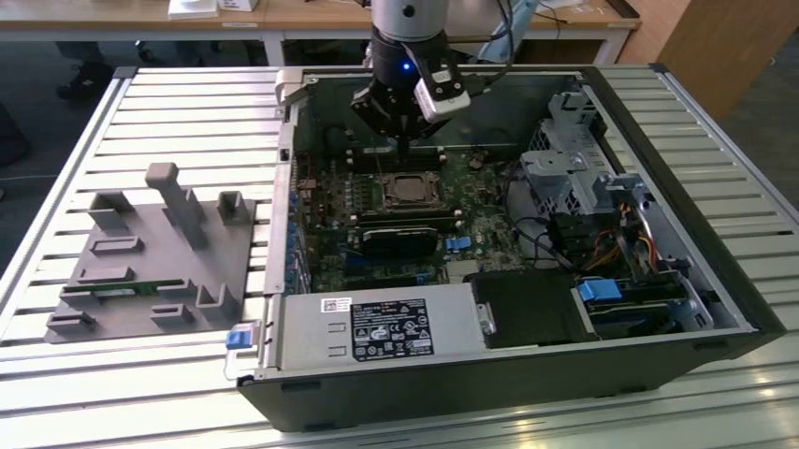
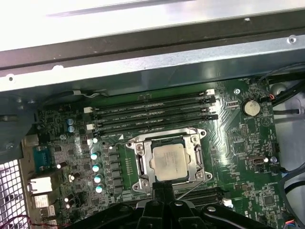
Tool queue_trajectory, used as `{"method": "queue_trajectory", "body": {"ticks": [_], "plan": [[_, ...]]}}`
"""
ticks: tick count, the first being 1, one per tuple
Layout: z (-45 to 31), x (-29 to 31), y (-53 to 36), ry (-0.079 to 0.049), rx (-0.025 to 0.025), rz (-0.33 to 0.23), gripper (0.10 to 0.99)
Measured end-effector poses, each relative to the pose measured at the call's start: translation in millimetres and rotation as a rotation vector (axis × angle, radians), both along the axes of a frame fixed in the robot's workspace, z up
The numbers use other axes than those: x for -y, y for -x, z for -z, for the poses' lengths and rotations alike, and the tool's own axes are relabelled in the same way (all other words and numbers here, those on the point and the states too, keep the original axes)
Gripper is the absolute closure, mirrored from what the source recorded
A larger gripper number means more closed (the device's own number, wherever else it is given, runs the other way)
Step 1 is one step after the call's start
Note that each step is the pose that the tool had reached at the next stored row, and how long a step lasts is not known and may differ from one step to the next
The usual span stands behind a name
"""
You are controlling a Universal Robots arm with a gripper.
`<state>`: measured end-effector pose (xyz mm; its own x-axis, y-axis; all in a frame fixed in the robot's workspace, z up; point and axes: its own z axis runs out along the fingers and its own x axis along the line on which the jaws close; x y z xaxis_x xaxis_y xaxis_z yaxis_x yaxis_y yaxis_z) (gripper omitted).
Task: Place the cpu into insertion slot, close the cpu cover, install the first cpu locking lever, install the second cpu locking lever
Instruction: 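Install the first cpu locking lever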
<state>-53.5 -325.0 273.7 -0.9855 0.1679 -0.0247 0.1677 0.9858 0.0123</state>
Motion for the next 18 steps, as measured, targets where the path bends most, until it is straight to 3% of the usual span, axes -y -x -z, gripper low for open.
{"method": "queue_trajectory", "body": {"ticks": [18], "plan": [[0.0, 0.1, 12.9, 0.0, 0.0155, -0.027, 0.969]]}}
